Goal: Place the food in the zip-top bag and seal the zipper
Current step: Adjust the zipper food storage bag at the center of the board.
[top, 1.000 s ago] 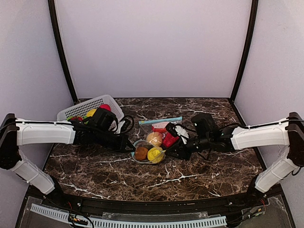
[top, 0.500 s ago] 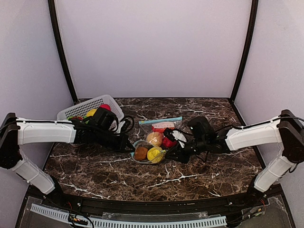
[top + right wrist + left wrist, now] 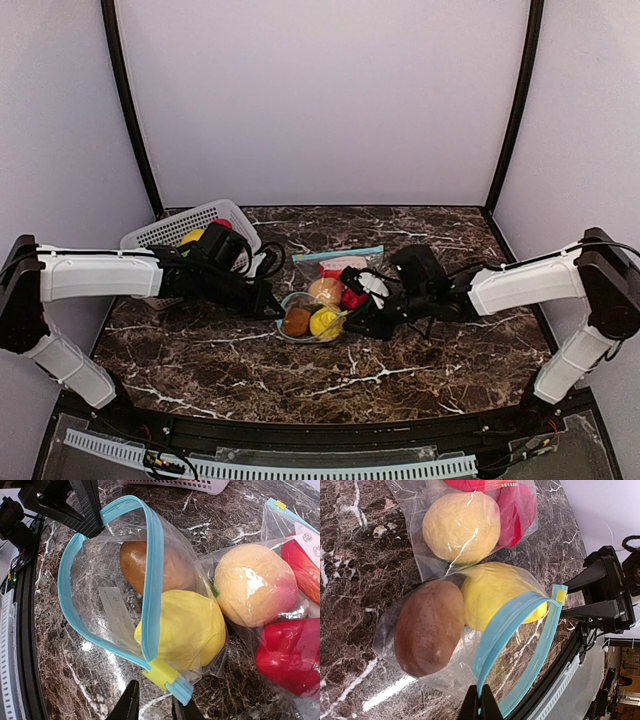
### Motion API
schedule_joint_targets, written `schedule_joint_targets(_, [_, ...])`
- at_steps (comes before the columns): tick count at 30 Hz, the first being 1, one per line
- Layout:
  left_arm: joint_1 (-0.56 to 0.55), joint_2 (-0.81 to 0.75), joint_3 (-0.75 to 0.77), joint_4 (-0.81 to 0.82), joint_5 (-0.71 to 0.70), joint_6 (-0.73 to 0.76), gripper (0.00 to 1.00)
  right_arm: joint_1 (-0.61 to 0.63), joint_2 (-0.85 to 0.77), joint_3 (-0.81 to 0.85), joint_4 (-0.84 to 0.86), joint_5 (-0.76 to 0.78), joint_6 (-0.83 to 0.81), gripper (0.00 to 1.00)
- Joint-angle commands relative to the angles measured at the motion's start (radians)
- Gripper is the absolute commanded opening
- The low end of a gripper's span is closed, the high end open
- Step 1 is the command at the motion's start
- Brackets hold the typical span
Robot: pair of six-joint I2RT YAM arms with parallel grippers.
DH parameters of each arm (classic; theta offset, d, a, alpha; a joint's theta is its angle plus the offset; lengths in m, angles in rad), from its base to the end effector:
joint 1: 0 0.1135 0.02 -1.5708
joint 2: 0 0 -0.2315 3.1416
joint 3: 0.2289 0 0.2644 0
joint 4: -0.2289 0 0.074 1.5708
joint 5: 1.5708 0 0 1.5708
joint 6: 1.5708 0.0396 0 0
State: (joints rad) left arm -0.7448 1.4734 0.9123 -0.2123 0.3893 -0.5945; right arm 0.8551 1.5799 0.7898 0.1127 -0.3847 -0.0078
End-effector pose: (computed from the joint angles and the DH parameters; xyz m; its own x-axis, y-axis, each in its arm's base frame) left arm 0.2299 -0.2324 0.1804 -0.8886 0.1144 -0.4443 0.3973 0.6762 -0.6204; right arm 0.2068 0.2605 0.1349 -0.4043 -0.4760 -0.7810 -0.8945 0.3838 0.2291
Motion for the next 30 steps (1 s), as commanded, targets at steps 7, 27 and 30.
schedule_joint_targets(7, [0.010, 0.007, 0.023, -0.048, 0.014, 0.024, 0.01, -0.001, 0.072, 0.059, 0.059, 0.048, -0.040, 0.29])
schedule_joint_targets(27, [0.037, 0.002, 0.019, -0.065, 0.029, 0.037, 0.01, -0.043, 0.094, 0.065, 0.100, 0.041, -0.038, 0.47])
schedule_joint_targets(30, [0.039, 0.004, 0.018, -0.064, 0.033, 0.039, 0.01, -0.042, 0.101, 0.084, 0.097, -0.010, -0.049, 0.38])
